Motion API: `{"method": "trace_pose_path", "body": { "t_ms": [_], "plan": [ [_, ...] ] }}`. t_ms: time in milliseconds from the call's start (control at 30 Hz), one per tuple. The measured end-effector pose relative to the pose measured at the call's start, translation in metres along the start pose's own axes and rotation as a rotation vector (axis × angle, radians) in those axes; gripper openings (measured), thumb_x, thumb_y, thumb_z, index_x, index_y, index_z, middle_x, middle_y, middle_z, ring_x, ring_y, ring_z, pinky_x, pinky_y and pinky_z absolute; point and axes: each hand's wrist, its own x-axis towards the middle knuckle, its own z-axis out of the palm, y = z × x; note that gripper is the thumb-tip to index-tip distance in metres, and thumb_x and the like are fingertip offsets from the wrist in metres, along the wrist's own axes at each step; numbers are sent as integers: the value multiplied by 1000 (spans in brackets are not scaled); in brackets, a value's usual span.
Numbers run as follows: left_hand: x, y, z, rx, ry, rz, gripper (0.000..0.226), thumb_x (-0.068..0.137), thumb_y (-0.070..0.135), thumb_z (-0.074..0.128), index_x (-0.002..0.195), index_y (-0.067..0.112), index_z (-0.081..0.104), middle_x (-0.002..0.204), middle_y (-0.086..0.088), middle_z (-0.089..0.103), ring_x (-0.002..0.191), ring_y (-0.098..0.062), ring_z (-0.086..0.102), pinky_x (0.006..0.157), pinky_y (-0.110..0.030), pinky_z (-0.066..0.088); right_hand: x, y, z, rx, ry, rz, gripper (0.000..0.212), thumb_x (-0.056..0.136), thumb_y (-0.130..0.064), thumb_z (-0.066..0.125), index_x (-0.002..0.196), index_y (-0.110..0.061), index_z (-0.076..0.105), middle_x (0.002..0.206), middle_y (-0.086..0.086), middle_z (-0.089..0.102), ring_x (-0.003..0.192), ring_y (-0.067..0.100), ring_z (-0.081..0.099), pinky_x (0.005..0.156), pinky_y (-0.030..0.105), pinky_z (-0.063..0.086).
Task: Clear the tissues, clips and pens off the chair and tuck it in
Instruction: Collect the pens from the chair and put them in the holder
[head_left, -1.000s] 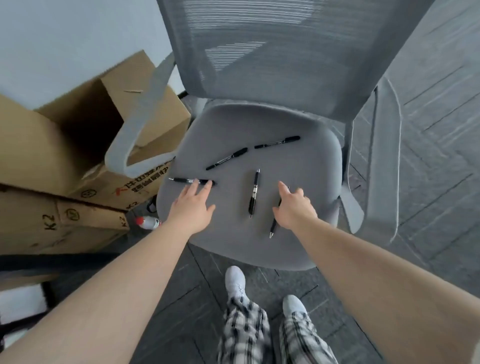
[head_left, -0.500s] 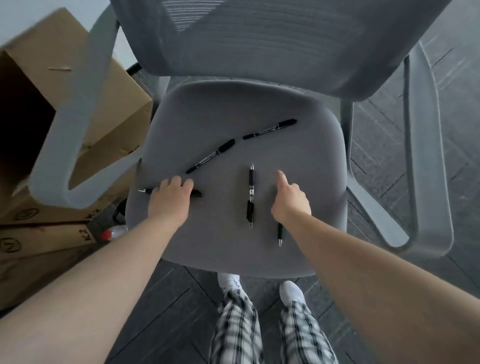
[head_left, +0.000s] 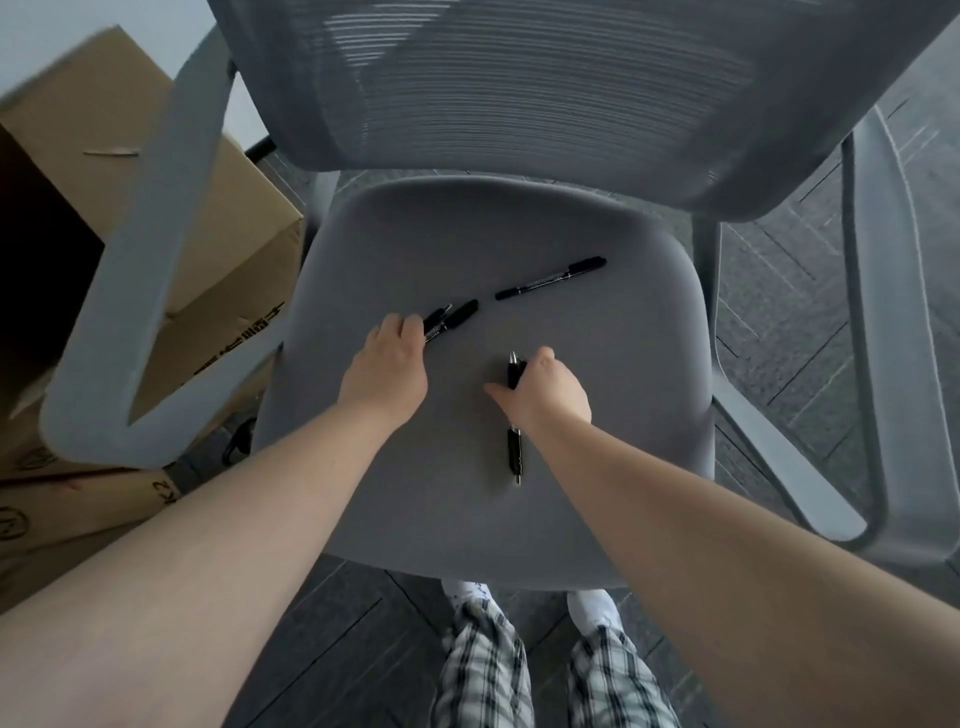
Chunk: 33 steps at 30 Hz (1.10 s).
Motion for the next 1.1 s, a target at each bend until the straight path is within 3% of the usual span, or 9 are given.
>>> {"method": "trace_pose_path", "body": {
  "t_ms": [167,300,400,533,733,900,1100],
  "plan": [
    [12,5,8,73,-65,22,41,94,27,50,127,4,39,124,-14,43,109,-30,46,73,-37,42,7,0,2,-20,-23,2,25,88,-21,58,99,-10,39,92,6,55,90,31,57,66,33,41],
    [20,5,13,76,-93,-2,35,90,18,52,120,5,41,121,-14,49,110,-31,45,73,-38,41,11,1,-8,-86,85,-92,20,89,-25,51,92,-12,36,101,9,61,100,33,55,75,37,47],
    [23,9,13,57,-104,-28,27,88,18,51,110,4,44,113,-15,56,107,-33,47,69,-38,38,20,-2,-19,-114,172,-165,14,89,-12,47,95,-12,35,108,11,54,84,32,51,62,34,39],
    [24,10,11,-45,-71,-96,17,87,12,47,102,4,44,101,-16,58,90,-34,49,65,-36,36,31,-16,-34,-248,229,-261,28,83,6,48,96,-15,35,114,12,41,54,26,41,43,27,29],
    [24,-2,4,-173,-29,-186,15,86,3,41,92,12,30,76,-7,43,63,-31,44,56,-36,35,52,-41,-44,-526,243,-329,54,80,11,57,129,-5,41,130,18,37,85,36,58,62,35,40],
    [19,-17,9,-253,-84,-210,14,93,8,39,91,13,26,66,-2,38,54,-20,39,50,-32,30,62,-42,-34,-582,223,-306,41,87,6,50,127,-3,49,126,18,49,112,38,56,71,40,43],
    [-2,-21,-3,-273,-132,-239,23,100,31,35,89,11,32,71,-3,45,62,-27,47,57,-34,35,34,-39,-27,-508,228,-390,29,88,-5,55,117,-10,55,112,14,62,109,33,54,69,33,38]
  ]
}}
